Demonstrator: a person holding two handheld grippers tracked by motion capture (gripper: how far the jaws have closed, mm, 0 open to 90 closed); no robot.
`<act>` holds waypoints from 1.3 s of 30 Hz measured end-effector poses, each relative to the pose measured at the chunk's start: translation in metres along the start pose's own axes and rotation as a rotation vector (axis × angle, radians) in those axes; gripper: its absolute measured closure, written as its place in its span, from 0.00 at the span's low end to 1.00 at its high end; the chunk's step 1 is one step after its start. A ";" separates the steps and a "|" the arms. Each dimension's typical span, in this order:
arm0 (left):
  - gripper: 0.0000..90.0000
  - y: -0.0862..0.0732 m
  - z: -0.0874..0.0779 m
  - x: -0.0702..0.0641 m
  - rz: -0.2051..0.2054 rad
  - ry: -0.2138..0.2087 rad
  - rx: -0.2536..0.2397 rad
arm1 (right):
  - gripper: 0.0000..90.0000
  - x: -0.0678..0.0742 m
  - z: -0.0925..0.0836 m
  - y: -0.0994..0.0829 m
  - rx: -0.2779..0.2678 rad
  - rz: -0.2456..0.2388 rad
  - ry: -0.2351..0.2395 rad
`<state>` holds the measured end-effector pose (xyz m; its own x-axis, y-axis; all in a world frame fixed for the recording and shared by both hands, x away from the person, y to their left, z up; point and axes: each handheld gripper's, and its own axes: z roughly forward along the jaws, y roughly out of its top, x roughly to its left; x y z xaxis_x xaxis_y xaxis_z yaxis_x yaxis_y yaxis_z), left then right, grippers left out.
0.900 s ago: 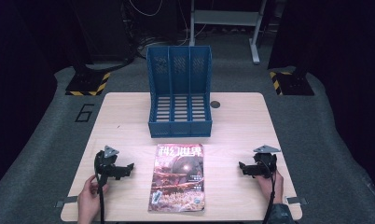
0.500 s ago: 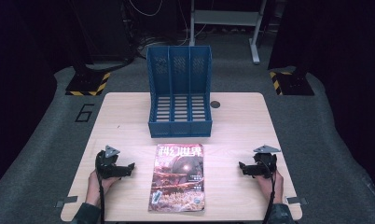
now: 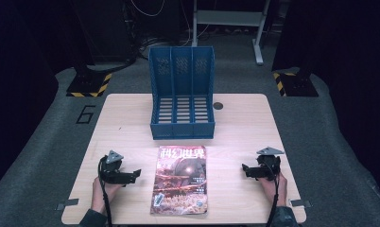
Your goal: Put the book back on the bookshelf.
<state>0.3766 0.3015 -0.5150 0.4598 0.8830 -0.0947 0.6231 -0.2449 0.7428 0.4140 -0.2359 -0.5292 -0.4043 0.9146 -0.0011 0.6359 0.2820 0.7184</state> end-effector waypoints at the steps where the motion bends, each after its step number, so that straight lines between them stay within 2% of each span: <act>1: 0.00 0.001 0.000 -0.003 0.012 -0.018 0.014 | 0.00 0.000 0.000 0.000 0.000 0.000 0.000; 4: 0.00 0.001 0.003 -0.010 0.024 -0.036 0.022 | 0.00 0.000 0.000 0.000 -0.002 0.000 -0.001; 5: 0.00 0.002 0.006 -0.016 0.047 -0.056 0.043 | 0.00 0.001 0.000 0.000 -0.001 0.009 0.002; 6: 0.00 0.002 0.006 -0.016 0.047 -0.056 0.043 | 0.00 0.001 0.000 0.000 -0.001 0.009 0.002; 8: 0.00 0.003 0.011 -0.026 0.077 -0.070 0.047 | 0.00 0.001 0.000 0.000 -0.001 0.009 0.002; 10: 0.00 0.004 0.015 -0.033 0.081 -0.096 0.045 | 0.00 0.001 0.000 0.000 -0.002 0.009 0.002; 12: 0.00 0.004 0.017 -0.037 0.086 -0.102 0.039 | 0.00 0.001 0.000 0.000 -0.003 0.009 0.002; 14: 0.00 0.005 0.025 -0.046 0.117 -0.122 0.063 | 0.00 0.001 0.000 0.000 -0.001 0.008 0.003; 17: 0.00 0.006 0.029 -0.053 0.133 -0.123 0.060 | 0.00 0.001 0.000 0.000 -0.004 0.009 0.002; 18: 0.00 0.006 0.031 -0.058 0.162 -0.131 0.066 | 0.00 0.001 0.000 0.000 -0.002 0.009 0.003; 20: 0.00 0.007 0.033 -0.061 0.168 -0.139 0.066 | 0.00 0.001 0.000 0.000 -0.001 0.007 0.003; 23: 0.03 0.007 0.037 -0.068 0.165 -0.121 0.045 | 0.00 0.001 0.000 0.000 -0.002 0.009 0.003; 25: 0.05 0.008 0.038 -0.072 0.172 -0.135 0.042 | 0.00 0.001 0.000 0.000 -0.001 0.008 0.003; 30: 0.05 0.009 0.041 -0.082 0.192 -0.135 0.036 | 0.00 0.001 0.000 0.000 -0.005 0.008 0.002; 32: 0.04 0.009 0.041 -0.082 0.184 -0.145 0.045 | 0.00 0.001 0.000 0.000 -0.003 0.008 0.002; 33: 0.04 0.009 0.043 -0.084 0.182 -0.130 0.036 | 0.00 0.001 0.000 0.000 -0.003 0.008 0.002; 34: 0.04 0.010 0.044 -0.088 0.164 -0.107 0.038 | 0.00 0.001 0.000 0.000 -0.001 0.008 0.003; 36: 0.04 0.011 0.044 -0.089 0.162 -0.106 0.044 | 0.00 0.001 0.000 0.000 -0.002 0.008 0.003; 39: 0.04 0.012 0.048 -0.096 0.151 -0.097 0.027 | 0.00 0.001 0.000 0.000 -0.002 0.009 0.003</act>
<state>0.3700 0.1951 -0.5287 0.6073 0.7930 -0.0483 0.5588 -0.3832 0.7355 0.4138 -0.2352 -0.5292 -0.4007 0.9162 0.0075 0.6383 0.2732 0.7196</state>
